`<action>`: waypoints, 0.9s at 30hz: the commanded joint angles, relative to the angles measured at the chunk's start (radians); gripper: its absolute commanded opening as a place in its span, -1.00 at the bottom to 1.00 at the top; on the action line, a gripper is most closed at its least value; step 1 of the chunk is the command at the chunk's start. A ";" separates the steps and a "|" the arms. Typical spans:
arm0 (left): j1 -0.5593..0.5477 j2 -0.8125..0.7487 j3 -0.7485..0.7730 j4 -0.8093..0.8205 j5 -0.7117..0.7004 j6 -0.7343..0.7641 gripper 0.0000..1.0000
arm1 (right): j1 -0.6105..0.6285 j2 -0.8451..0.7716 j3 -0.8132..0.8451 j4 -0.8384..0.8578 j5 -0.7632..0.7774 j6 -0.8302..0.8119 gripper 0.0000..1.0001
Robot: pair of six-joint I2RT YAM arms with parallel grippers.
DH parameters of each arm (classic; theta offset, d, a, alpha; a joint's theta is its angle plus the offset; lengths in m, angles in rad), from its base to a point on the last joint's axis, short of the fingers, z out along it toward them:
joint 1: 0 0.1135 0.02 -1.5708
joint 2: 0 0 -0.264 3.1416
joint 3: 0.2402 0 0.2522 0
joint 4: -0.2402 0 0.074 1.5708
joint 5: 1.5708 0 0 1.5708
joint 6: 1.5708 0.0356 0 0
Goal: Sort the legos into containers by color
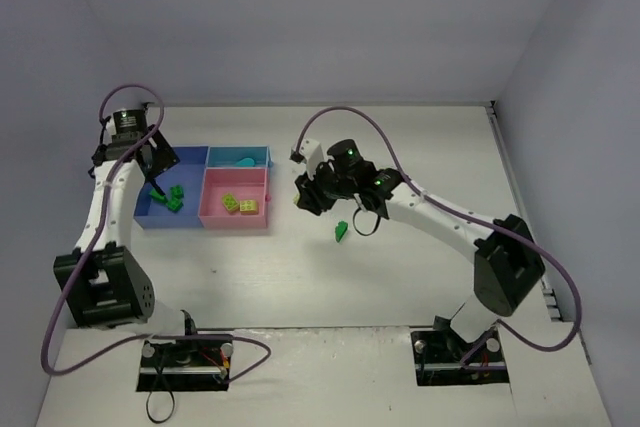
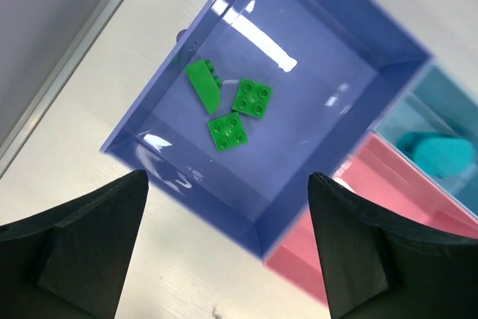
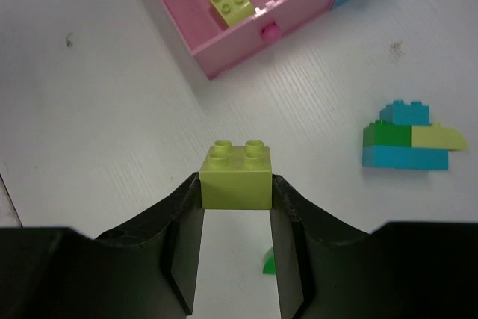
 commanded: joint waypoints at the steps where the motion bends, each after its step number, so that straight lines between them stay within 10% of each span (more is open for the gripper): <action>1: -0.007 -0.184 0.017 -0.048 0.029 0.010 0.62 | 0.020 0.101 0.142 0.078 -0.035 0.014 -1.00; 10: -0.025 -0.525 -0.182 -0.175 0.232 0.028 0.62 | 0.098 0.460 0.547 0.087 -0.038 0.053 -0.76; 17: -0.051 -0.629 -0.262 -0.195 0.346 0.068 0.62 | 0.118 0.661 0.771 0.088 0.012 0.125 0.28; 27: -0.387 -0.530 -0.195 -0.126 0.272 0.062 0.62 | 0.002 0.392 0.544 0.093 0.295 0.212 0.56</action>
